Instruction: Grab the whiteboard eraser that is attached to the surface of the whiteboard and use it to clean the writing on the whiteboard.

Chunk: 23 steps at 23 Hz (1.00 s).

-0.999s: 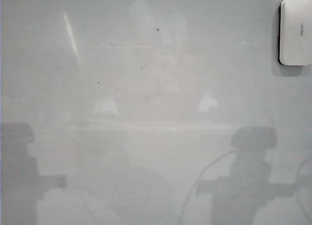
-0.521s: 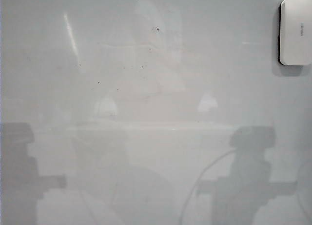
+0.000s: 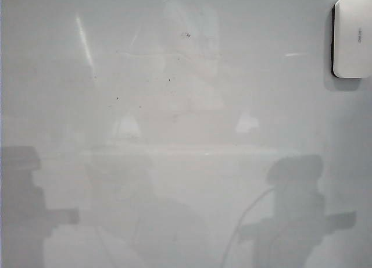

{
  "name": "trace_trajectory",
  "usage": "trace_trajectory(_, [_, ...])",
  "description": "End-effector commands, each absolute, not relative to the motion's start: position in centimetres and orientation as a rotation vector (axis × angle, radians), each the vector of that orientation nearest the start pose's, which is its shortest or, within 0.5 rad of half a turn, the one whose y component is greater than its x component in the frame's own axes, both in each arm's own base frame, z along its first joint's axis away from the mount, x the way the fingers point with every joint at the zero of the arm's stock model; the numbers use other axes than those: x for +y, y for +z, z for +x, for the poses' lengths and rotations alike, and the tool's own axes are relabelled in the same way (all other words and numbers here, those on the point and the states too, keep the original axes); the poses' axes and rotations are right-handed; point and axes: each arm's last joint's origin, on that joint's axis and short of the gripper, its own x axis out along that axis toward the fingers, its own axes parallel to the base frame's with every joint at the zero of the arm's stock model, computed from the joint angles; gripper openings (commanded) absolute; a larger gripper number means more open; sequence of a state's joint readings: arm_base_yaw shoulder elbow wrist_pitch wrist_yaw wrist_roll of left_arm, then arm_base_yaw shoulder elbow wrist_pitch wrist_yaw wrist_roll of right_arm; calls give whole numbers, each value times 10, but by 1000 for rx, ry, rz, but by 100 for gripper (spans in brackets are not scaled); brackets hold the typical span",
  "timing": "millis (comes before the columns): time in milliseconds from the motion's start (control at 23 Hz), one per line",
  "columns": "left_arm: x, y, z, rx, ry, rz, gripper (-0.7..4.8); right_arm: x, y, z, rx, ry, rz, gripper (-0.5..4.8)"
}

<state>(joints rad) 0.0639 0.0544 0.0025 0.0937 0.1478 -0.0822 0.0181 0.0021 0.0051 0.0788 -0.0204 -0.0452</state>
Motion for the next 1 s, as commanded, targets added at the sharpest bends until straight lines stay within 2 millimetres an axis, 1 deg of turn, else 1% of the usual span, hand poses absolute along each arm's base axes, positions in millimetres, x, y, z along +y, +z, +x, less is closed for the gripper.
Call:
trace_trajectory(43, [2,172,100,-58,-86,-75,-5,1,173,97,-92,26,-49,-5])
trace_trajectory(261, [2,172,100,-58,-86,-76,-5,-4,172,97,-84,-24,-48,-5])
trace_trajectory(608, [2,172,100,-58,-86,-76,-5,-3,167,98,-33,-16,-47,-5])
trace_trajectory(999, [2,172,100,-55,-86,-76,-5,-3,167,98,-29,-15,-46,-5])
